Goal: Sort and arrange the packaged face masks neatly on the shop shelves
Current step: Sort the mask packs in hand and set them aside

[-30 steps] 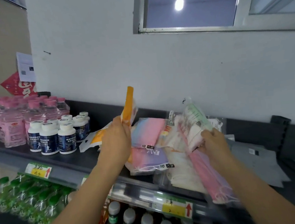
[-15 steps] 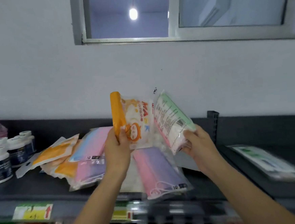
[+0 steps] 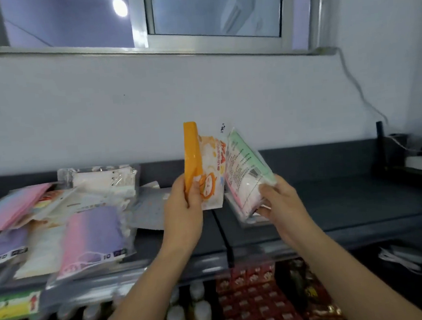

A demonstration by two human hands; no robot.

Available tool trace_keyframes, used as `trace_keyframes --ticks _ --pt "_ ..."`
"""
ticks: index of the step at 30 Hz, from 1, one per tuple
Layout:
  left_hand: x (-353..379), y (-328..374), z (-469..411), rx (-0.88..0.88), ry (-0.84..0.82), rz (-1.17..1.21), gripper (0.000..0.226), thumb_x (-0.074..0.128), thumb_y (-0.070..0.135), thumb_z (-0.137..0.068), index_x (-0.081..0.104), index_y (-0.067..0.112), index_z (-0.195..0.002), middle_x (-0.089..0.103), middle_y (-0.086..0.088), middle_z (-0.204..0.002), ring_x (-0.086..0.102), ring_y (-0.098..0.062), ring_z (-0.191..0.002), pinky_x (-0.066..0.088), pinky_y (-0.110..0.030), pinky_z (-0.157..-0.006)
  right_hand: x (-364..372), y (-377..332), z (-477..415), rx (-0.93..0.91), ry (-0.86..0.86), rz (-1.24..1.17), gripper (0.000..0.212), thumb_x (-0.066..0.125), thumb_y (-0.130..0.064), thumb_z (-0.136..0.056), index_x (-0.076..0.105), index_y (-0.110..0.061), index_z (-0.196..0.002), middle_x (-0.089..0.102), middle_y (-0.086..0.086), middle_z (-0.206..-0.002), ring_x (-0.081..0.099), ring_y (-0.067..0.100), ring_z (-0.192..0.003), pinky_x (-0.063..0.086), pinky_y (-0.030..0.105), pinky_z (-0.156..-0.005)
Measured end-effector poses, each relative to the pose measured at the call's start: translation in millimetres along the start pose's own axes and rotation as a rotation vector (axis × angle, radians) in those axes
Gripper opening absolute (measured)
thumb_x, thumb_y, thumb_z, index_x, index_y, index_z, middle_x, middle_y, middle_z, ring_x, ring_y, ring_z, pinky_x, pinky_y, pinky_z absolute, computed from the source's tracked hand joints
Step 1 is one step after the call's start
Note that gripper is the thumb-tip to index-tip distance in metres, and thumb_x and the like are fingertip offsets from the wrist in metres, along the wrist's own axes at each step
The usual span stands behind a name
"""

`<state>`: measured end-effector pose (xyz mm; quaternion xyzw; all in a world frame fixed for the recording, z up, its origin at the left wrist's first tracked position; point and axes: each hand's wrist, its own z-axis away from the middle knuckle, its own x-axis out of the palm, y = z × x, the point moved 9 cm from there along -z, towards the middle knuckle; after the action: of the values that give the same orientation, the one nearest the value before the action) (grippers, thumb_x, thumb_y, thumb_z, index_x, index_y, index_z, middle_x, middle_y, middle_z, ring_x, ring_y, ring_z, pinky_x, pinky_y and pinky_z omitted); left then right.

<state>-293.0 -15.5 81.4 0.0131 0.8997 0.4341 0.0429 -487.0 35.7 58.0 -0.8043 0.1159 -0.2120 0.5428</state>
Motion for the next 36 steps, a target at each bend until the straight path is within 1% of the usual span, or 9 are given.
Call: trace_keyframes --ticks 3,10,12,15,20,25,29,31,36 --pt "45 11 15 -0.001 -0.036 0.031 0.024 0.041 0.03 -0.099 0.052 0.024 -0.119 0.061 0.018 -0.101 0.057 0.009 -0.092 0.043 -0.001 -0.07 -49 -11 8 -0.022 0.007 0.037 0.028 0.04 -0.005 -0.098 0.054 -0.022 -0.115 0.065 -0.004 -0.106 0.065 0.015 -0.096 0.054 0.023 -0.061" --pt "156 36 44 0.037 -0.152 0.081 0.023 0.045 0.026 -0.098 0.056 0.017 -0.116 0.059 0.018 -0.091 0.055 0.012 -0.076 0.04 -0.003 -0.061 -155 -27 22 -0.046 0.103 0.12 0.029 0.04 -0.007 -0.099 0.053 -0.024 -0.119 0.065 -0.005 -0.107 0.064 0.01 -0.096 0.055 0.021 -0.066" --pt "189 37 50 0.037 -0.213 0.099 0.026 0.047 0.028 -0.097 0.056 0.018 -0.119 0.06 0.016 -0.099 0.055 0.013 -0.082 0.043 -0.004 -0.066 -183 -29 24 -0.04 0.141 0.146 0.03 0.041 -0.008 -0.099 0.053 -0.021 -0.122 0.065 -0.003 -0.11 0.064 0.014 -0.099 0.056 0.026 -0.07" --pt "235 39 59 0.062 -0.327 0.095 0.031 0.049 0.036 -0.095 0.055 0.023 -0.123 0.061 0.017 -0.109 0.056 0.006 -0.095 0.046 -0.012 -0.079 -223 -31 23 -0.04 0.204 0.172 0.031 0.041 -0.008 -0.099 0.053 -0.019 -0.126 0.065 0.003 -0.116 0.064 0.019 -0.104 0.055 0.04 -0.085" --pt "303 44 61 0.107 -0.444 0.105 0.02 0.051 0.035 -0.094 0.052 0.035 -0.114 0.058 0.025 -0.103 0.054 0.013 -0.093 0.042 -0.003 -0.073 -278 -31 18 -0.042 0.28 0.168 0.032 0.04 -0.008 -0.099 0.052 -0.02 -0.126 0.065 0.0 -0.114 0.065 0.015 -0.101 0.056 0.028 -0.074" --pt "364 52 61 0.116 -0.508 0.205 0.02 0.051 0.033 -0.094 0.055 0.033 -0.114 0.059 0.023 -0.102 0.055 0.011 -0.093 0.043 -0.003 -0.074 -327 -45 12 -0.074 0.384 0.224 0.031 0.04 -0.007 -0.098 0.054 -0.02 -0.123 0.066 0.002 -0.114 0.064 0.016 -0.101 0.055 0.026 -0.073" --pt "427 79 65 0.134 -0.557 0.338 0.016 0.05 0.032 -0.095 0.053 0.035 -0.111 0.058 0.025 -0.098 0.053 0.017 -0.091 0.04 0.0 -0.072 -374 -76 17 -0.138 0.519 0.373 0.032 0.041 -0.009 -0.098 0.057 -0.034 -0.111 0.067 -0.006 -0.109 0.064 0.014 -0.102 0.053 0.044 -0.089" --pt "461 95 73 0.135 -0.597 0.417 0.019 0.05 0.031 -0.095 0.055 0.032 -0.113 0.059 0.024 -0.097 0.055 0.014 -0.091 0.041 -0.001 -0.072 -400 -98 29 -0.17 0.594 0.448 0.031 0.041 -0.009 -0.098 0.057 -0.034 -0.109 0.067 -0.006 -0.106 0.063 0.015 -0.102 0.051 0.046 -0.093" --pt "532 135 115 0.15 -0.738 0.567 0.026 0.05 0.031 -0.095 0.055 0.027 -0.12 0.061 0.021 -0.1 0.058 0.006 -0.094 0.043 -0.003 -0.075 -464 -141 75 -0.195 0.802 0.597 0.031 0.04 -0.01 -0.099 0.058 -0.036 -0.096 0.068 0.0 -0.096 0.065 0.026 -0.095 0.052 0.053 -0.086"
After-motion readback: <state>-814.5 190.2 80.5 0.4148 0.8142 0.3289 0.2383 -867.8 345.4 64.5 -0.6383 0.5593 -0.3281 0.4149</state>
